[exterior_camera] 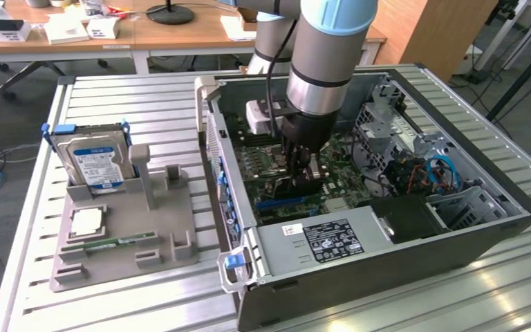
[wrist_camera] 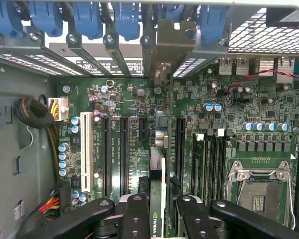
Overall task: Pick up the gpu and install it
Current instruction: 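Insert the gpu into the slot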
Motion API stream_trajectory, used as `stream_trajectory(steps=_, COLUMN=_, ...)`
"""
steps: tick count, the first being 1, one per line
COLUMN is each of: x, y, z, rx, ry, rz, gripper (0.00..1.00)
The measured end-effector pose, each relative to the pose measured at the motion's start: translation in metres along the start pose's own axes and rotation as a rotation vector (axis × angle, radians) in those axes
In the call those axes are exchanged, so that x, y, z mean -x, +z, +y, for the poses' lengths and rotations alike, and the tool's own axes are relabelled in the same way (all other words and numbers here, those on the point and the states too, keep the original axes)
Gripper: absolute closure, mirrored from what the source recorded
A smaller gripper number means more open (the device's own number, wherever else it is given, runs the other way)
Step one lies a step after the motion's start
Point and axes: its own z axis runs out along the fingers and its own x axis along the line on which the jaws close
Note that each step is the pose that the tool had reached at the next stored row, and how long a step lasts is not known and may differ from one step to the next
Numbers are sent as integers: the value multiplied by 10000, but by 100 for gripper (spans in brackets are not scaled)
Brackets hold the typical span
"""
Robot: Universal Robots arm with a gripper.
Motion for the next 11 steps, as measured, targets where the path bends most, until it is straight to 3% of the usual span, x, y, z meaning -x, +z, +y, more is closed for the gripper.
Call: stream_trajectory(steps=11, x=3, y=1, z=0, rx=0, ry=0, rz=0, gripper=74)
